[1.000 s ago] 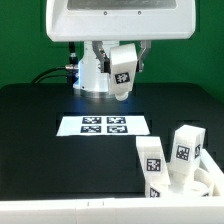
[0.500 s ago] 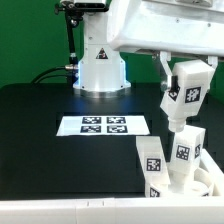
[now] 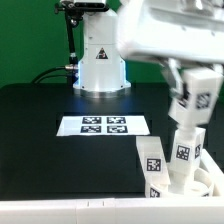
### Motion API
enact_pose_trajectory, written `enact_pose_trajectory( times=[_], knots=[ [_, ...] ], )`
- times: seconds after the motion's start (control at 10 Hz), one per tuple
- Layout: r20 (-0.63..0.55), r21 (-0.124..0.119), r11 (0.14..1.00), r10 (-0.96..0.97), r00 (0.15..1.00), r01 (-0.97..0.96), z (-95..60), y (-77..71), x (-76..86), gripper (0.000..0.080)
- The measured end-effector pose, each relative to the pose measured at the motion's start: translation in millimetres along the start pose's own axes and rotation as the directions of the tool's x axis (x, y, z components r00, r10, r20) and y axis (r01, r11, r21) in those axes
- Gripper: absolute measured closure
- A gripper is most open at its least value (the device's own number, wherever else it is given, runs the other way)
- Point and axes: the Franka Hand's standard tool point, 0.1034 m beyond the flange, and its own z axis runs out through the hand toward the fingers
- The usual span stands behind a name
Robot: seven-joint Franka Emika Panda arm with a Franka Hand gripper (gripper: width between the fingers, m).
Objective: Assemble stool
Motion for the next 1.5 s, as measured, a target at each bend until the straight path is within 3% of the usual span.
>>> enact_pose_trajectory(
  times=[0.1, 0.2, 0.6, 0.9, 1.1, 1.4, 1.5],
  knots=[
    [0.007, 0.002, 0.998, -0.056, 0.998, 0.056, 9.1, -16.7, 2.6, 0.0481],
    [0.012, 0.003, 0.994, -0.112, 0.994, 0.112, 13.0, -23.4, 0.7, 0.0481],
    [0.015, 0.003, 0.995, -0.097, 0.995, 0.097, 14.1, -21.6, -0.9, 0.0481],
    [-0.035, -0.027, 0.990, -0.140, 0.989, 0.139, 34.0, -11.5, -10.5, 0.0481],
    [-0.026, -0.032, 0.990, -0.141, 0.990, 0.140, 40.9, -5.7, -15.7, 0.0481],
    [-0.027, -0.032, 0.989, -0.145, 0.989, 0.144, 51.0, -10.3, -20.2, 0.0481],
    [-0.023, -0.023, 0.989, -0.144, 0.989, 0.143, 51.4, -18.1, -19.7, 0.0481]
  ],
)
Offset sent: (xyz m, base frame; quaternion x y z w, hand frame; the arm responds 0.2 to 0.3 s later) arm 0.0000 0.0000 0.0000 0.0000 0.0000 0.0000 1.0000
